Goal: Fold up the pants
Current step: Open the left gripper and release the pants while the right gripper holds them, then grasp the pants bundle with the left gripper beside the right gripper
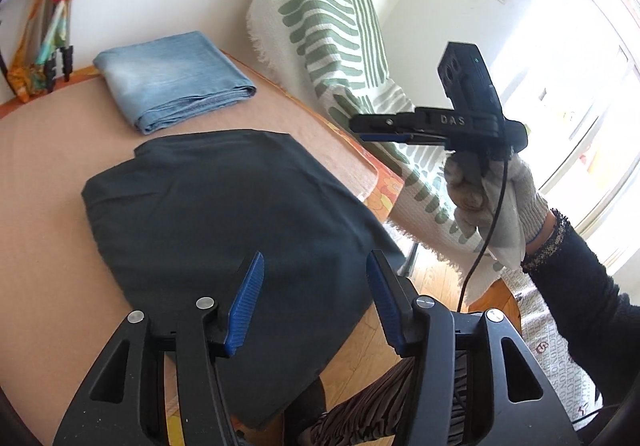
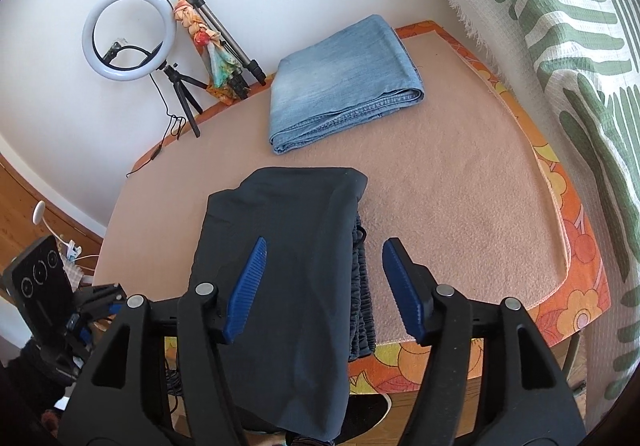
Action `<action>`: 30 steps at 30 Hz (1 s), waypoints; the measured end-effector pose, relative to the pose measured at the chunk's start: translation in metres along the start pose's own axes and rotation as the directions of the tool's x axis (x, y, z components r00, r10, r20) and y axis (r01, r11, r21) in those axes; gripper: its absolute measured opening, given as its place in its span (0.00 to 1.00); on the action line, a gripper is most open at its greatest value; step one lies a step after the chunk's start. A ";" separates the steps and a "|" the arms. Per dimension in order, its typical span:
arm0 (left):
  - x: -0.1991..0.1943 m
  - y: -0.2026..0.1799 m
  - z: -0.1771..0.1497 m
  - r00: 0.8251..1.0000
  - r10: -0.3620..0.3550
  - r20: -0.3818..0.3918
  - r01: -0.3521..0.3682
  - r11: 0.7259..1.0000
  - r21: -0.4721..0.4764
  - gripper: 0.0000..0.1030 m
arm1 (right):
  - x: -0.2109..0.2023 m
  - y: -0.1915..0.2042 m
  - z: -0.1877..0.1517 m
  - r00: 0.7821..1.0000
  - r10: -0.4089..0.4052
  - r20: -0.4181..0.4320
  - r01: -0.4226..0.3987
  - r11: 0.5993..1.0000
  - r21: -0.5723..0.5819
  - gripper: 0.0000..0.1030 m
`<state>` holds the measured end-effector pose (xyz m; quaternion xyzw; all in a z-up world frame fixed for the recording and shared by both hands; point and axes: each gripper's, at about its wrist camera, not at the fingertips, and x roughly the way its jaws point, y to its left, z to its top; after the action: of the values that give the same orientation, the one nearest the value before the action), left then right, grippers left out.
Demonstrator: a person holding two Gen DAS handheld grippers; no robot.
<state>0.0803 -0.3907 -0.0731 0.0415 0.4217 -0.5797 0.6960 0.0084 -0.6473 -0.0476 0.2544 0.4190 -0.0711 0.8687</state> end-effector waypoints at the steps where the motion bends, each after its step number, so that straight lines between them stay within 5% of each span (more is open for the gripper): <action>1: -0.004 0.012 -0.001 1.000 0.006 0.000 -0.006 1.000 -0.030 0.53 | 0.004 -0.002 -0.002 1.000 0.002 -0.012 -0.002 1.000 0.003 0.63; 12: 0.013 0.110 -0.027 0.998 0.021 -0.055 -0.040 0.931 -0.363 0.54 | 0.056 -0.030 -0.017 0.980 0.148 -0.131 -0.135 0.985 0.107 0.64; 30: 0.041 0.136 -0.033 0.995 -0.059 -0.083 0.019 0.912 -0.411 0.54 | 0.109 -0.066 -0.031 0.909 0.377 -0.180 -0.337 0.916 0.216 0.67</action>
<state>0.1757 -0.3604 -0.1787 -0.0864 0.5666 -0.4898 0.6570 0.0348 -0.6784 -0.1723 0.4104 0.4497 0.0803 0.7892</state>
